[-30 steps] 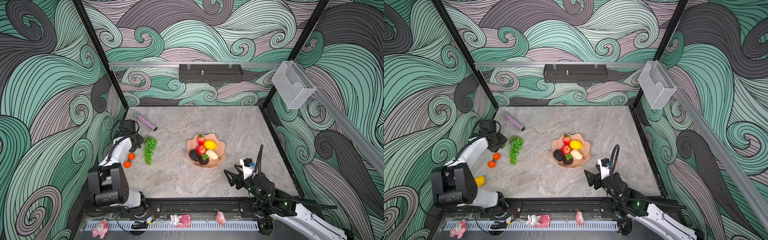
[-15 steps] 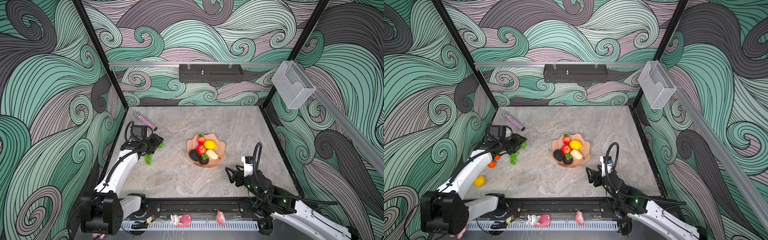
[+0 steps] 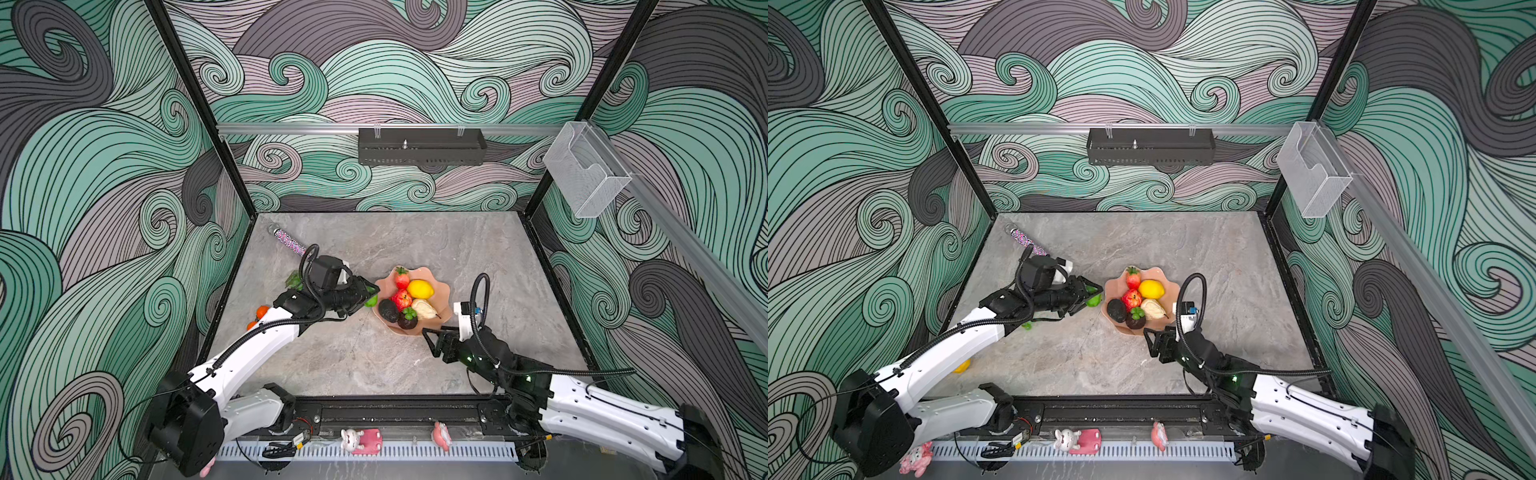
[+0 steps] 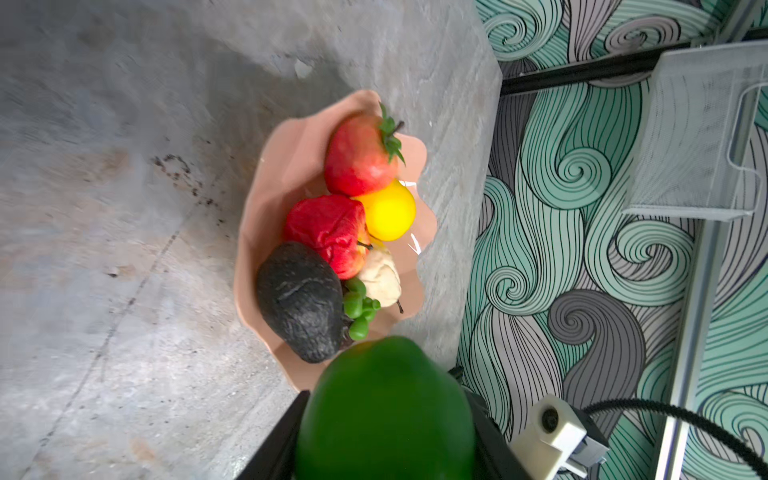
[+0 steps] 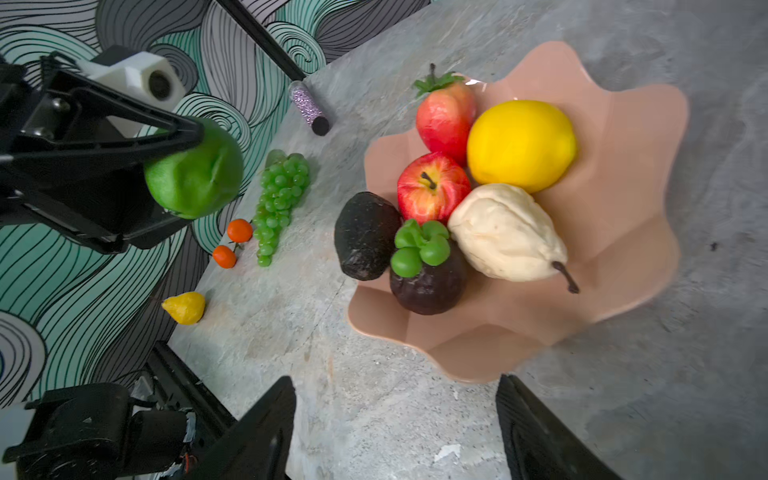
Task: Place and organize the fake fruits in the fruit bowl
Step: 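Lift the lime and carry it toward the bowl with the left gripper, then hold the lime near the bowl while the right gripper closes on it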
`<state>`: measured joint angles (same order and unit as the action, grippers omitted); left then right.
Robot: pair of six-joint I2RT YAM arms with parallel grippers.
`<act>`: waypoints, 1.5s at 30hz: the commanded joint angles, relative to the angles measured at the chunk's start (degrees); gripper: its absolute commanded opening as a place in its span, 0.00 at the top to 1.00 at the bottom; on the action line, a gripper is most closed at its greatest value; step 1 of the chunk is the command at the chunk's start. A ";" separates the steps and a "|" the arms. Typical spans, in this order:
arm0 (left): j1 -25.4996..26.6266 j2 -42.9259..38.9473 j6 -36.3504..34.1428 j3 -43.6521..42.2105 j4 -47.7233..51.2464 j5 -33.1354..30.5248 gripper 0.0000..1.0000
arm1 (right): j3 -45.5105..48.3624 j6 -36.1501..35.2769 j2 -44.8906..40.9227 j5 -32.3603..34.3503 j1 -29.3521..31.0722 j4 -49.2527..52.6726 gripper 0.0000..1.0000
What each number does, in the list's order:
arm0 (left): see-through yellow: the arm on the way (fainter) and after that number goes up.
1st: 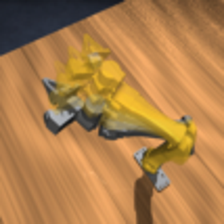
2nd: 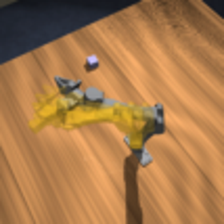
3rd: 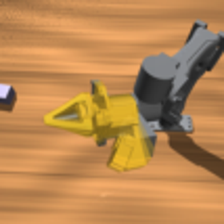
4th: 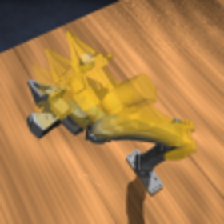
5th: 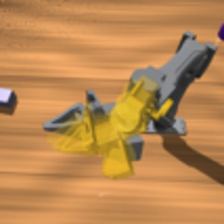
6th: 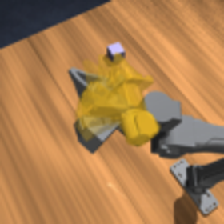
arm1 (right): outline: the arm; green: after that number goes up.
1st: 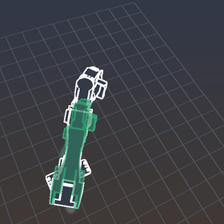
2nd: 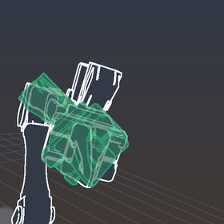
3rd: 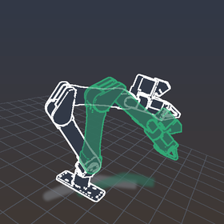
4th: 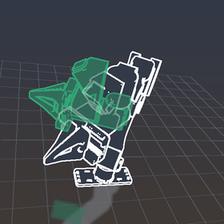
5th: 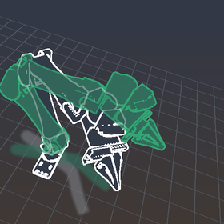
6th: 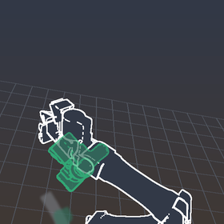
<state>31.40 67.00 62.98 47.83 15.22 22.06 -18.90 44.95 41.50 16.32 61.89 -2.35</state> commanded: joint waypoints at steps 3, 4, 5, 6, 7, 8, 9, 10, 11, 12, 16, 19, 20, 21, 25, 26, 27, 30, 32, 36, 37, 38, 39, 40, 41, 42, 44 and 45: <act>4.76 2.18 3.65 0.24 -4.50 -2.09 0.48 | -3.35 -4.96 4.80 0.30 4.44 -12.73 0.20; 5.75 2.67 4.01 0.24 -5.03 -2.25 0.48 | -3.95 -5.96 5.73 0.63 5.17 -13.34 0.20; 6.57 2.99 4.28 0.33 -5.48 -2.41 0.48 | -4.41 -6.62 6.48 0.97 5.71 -13.67 0.20; 7.47 3.51 4.49 0.50 -5.87 -2.59 0.48 | -4.97 -7.36 7.30 1.53 6.35 -13.98 0.20; 8.33 3.94 4.75 0.68 -6.14 -2.73 0.48 | -5.46 -8.03 8.06 2.12 6.93 -14.21 0.19; 9.18 4.29 5.04 0.85 -6.46 -2.73 0.48 | -5.77 -8.52 8.78 2.86 7.33 -14.41 0.19; 9.82 4.62 5.22 1.01 -6.92 -2.65 0.48 | -5.84 -9.04 9.37 3.47 7.58 -14.79 0.19; 10.60 4.85 5.31 1.36 -7.04 -2.64 0.48 | -5.60 -9.38 9.86 4.15 7.79 -15.40 0.19; 11.34 5.11 5.29 1.78 -6.97 -2.64 0.48 | -5.11 -9.44 10.22 5.01 7.81 -16.10 0.19; 11.93 5.15 5.09 2.11 -6.90 -2.75 0.48 | -4.57 -9.36 10.27 5.81 7.81 -16.71 0.19; 14.10 4.61 4.14 3.09 -4.96 -4.19 0.48 | -3.67 -9.65 10.05 8.36 7.88 -17.90 0.20; 15.04 4.49 4.77 2.69 -5.47 -4.40 0.48 | -3.95 -10.32 10.65 8.56 7.89 -18.54 0.20; 15.30 4.50 4.91 2.64 -5.72 -4.46 0.48 | -3.95 -10.41 11.01 8.56 7.94 -18.87 0.20; 15.61 4.66 5.04 2.73 -5.82 -4.49 0.48 | -3.96 -10.34 11.47 8.56 7.98 -19.28 0.20; 16.82 5.01 5.31 3.07 -6.27 -4.70 0.48 | -3.91 -9.88 13.10 8.47 8.41 -21.19 0.21; 17.02 5.14 5.34 3.24 -6.26 -4.75 0.48 | -3.87 -9.87 13.43 8.62 8.59 -21.66 0.22; 17.27 5.15 5.31 3.26 -6.58 -4.84 0.48 | -3.95 -9.67 13.73 9.09 8.84 -21.73 0.22; 17.80 5.26 4.87 4.01 -6.12 -5.10 0.48 | -3.87 -9.40 14.27 10.57 9.21 -22.29 0.23; 18.13 5.38 4.78 4.28 -5.93 -5.19 0.48 | -3.87 -9.20 14.53 11.46 9.29 -22.52 0.24; 18.91 5.39 4.96 4.37 -6.00 -5.36 0.48 | -4.07 -9.15 14.67 12.51 9.31 -22.65 0.30; 19.13 5.40 4.96 4.37 -5.84 -5.49 0.48 | -4.04 -9.18 14.73 12.80 9.30 -22.78 0.32; 19.27 5.37 4.94 4.28 -5.82 -5.54 0.48 | -4.13 -9.09 14.75 13.07 9.30 -22.66 0.33; 19.40 5.28 4.96 4.28 -5.83 -5.69 0.48 | -4.26 -9.05 14.89 13.43 9.26 -22.41 0.34; 19.57 5.33 4.95 4.27 -5.82 -5.80 0.48 | -4.38 -8.92 15.01 13.77 9.30 -22.03 0.34; 19.66 5.34 4.96 4.28 -5.78 -5.89 0.48 | -4.47 -8.91 15.08 13.90 9.30 -21.98 0.34; 19.75 5.39 4.91 4.26 -5.82 -5.89 0.48 | -4.55 -9.07 15.26 13.86 9.30 -22.00 0.34; 19.93 5.67 4.83 4.45 -6.03 -5.81 0.47 | -4.96 -9.18 15.45 14.00 9.30 -21.52 0.35; 20.01 5.70 4.61 4.53 -6.00 -5.79 0.47 | -5.09 -9.18 15.54 14.00 9.30 -21.32 0.35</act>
<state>50.83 71.94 67.77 50.00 9.61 16.93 -23.11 35.97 56.80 28.36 70.87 -23.29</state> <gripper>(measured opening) 0.528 0.650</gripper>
